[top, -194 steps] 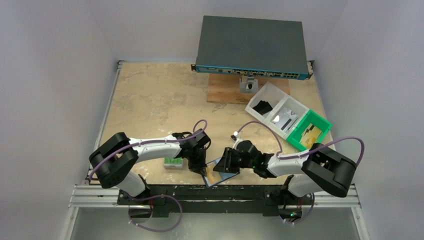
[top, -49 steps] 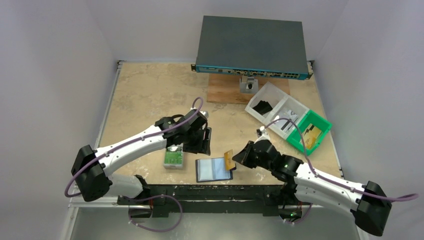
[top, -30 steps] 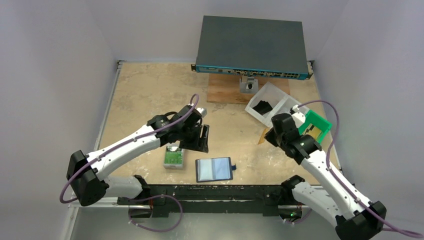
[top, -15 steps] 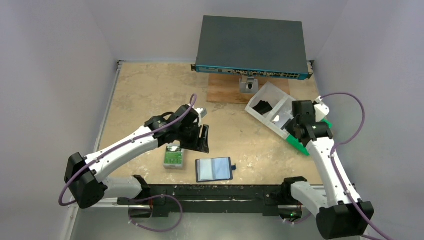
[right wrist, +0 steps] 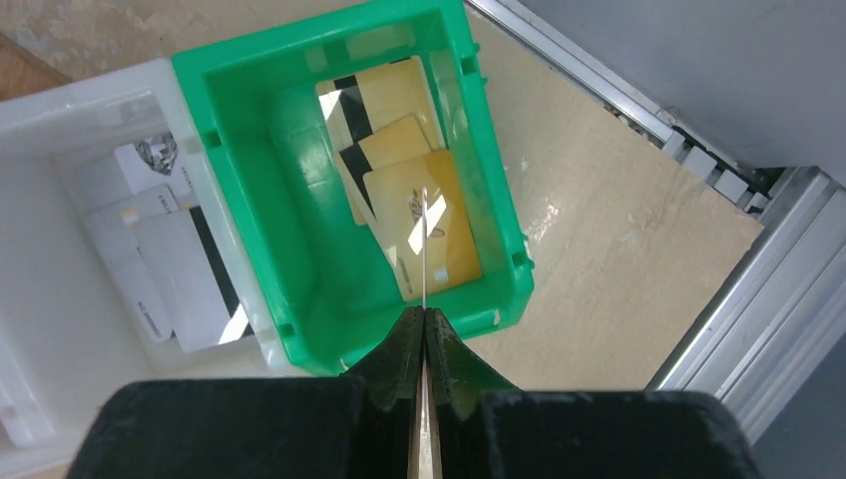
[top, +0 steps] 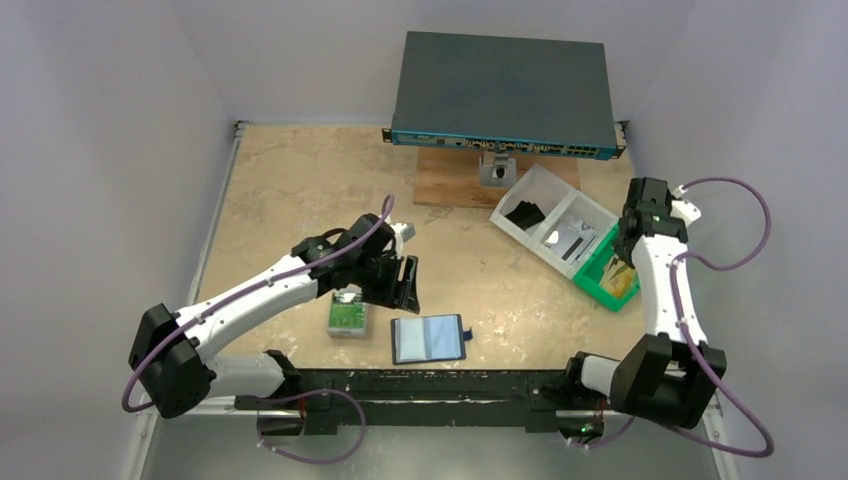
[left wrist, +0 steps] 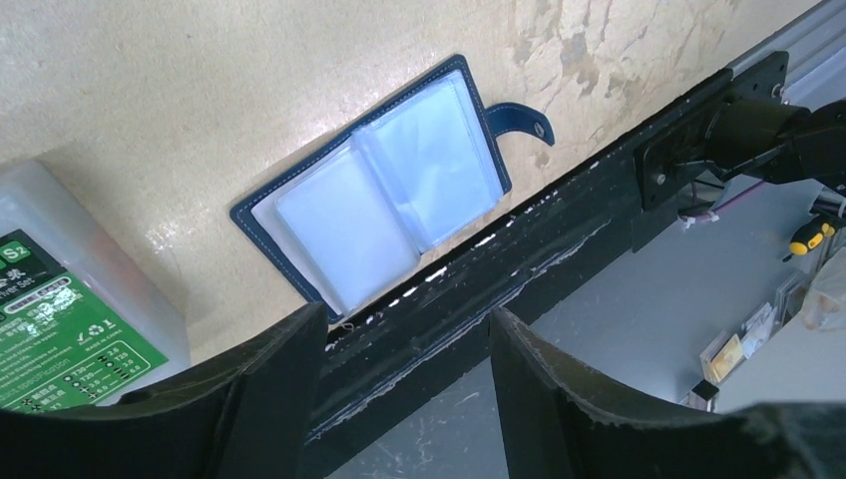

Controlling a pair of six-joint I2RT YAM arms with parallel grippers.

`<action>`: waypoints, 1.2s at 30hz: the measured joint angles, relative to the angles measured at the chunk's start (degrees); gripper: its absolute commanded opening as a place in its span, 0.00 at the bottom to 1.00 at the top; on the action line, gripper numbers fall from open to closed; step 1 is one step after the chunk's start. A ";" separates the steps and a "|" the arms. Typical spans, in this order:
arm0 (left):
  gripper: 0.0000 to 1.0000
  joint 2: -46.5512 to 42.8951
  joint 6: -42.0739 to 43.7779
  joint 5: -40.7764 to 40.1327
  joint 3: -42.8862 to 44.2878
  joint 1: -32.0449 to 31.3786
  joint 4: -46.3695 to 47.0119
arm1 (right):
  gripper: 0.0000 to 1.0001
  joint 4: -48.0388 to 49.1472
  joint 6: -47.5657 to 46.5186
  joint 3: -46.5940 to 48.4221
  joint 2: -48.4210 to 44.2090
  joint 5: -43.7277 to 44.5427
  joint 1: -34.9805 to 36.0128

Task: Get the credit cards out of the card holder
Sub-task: Place the credit card in the storage box, then close the card holder at the corner of the board.

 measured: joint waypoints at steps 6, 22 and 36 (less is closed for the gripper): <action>0.61 -0.55 0.00 1.18 -1.70 0.26 0.74 | 0.00 2.97 -0.09 2.69 7.58 0.39 -0.13; 0.68 -3.80 -1.64 0.63 -10.21 0.63 3.63 | 0.60 5.81 -3.48 6.14 13.03 -5.70 -0.26; 0.63 -3.34 -4.85 -1.66 -17.31 0.52 6.69 | 0.73 7.89 4.35 -11.63 -12.44 -18.53 31.71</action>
